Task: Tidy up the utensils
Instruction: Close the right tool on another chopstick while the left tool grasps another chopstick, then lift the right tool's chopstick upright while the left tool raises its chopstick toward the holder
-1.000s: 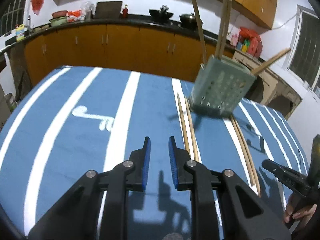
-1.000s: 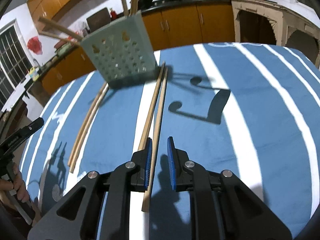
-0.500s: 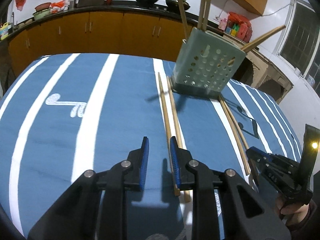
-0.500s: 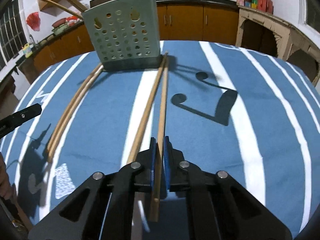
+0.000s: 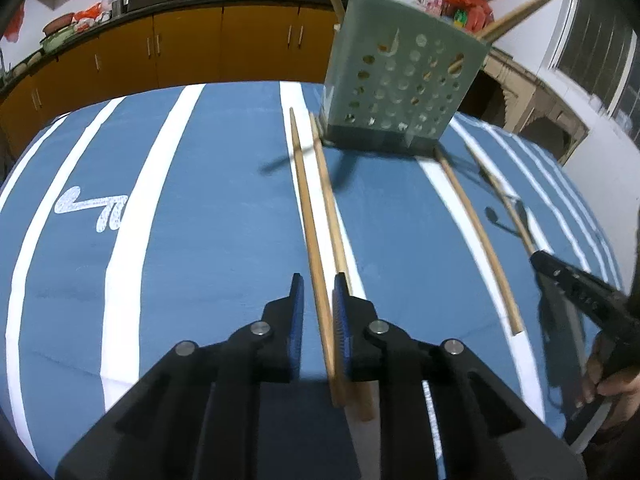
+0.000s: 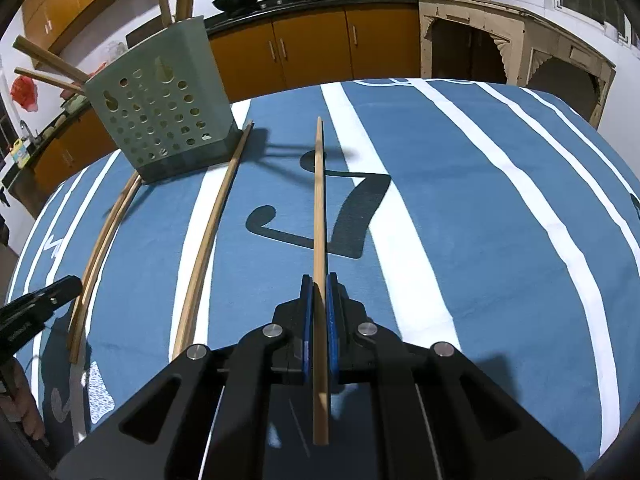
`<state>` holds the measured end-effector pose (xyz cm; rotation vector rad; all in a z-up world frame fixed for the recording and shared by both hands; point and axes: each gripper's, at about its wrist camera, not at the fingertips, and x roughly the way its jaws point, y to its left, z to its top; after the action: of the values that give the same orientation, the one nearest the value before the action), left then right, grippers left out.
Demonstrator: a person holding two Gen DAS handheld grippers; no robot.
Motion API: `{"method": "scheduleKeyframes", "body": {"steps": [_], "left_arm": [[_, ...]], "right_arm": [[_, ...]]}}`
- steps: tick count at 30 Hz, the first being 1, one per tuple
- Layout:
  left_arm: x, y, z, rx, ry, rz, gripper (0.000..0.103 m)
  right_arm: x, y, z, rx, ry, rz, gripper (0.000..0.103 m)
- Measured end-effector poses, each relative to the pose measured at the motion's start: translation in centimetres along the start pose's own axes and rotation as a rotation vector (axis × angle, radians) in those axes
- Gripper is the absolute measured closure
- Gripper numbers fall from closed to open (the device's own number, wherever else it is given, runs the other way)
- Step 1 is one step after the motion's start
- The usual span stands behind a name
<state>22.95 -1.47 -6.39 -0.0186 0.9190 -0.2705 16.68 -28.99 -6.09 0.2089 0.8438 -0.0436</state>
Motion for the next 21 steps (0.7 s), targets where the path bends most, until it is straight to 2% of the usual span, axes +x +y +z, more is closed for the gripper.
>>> {"method": "scheduleKeyframes", "body": {"steps": [3, 6, 11, 15, 21], "left_arm": [[0.2, -0.1, 0.0, 0.011, -0.009, 0.03, 0.094], [0.0, 0.6, 0.1, -0.005, -0.019, 0.074, 0.095], [-0.7, 3.7, 0.0, -0.097, -0.029, 0.128, 0.095], [-1.1, 5.1, -0.2, -0.104, -0.028, 0.117, 0.094], [-1.3, 4.9, -0.5, -0.083, -0.043, 0.117, 0.09]], "right_arm": [[0.0, 0.3, 0.1, -0.011, -0.001, 0.0, 0.095], [0.0, 0.5, 0.0, -0.02, -0.001, 0.0, 0.095], [0.0, 0.4, 0.1, -0.02, -0.002, 0.003, 0.095], [0.2, 0.7, 0.1, -0.026, 0.0, 0.004, 0.095], [0.2, 0.8, 0.1, -0.029, 0.002, 0.004, 0.095]]}}
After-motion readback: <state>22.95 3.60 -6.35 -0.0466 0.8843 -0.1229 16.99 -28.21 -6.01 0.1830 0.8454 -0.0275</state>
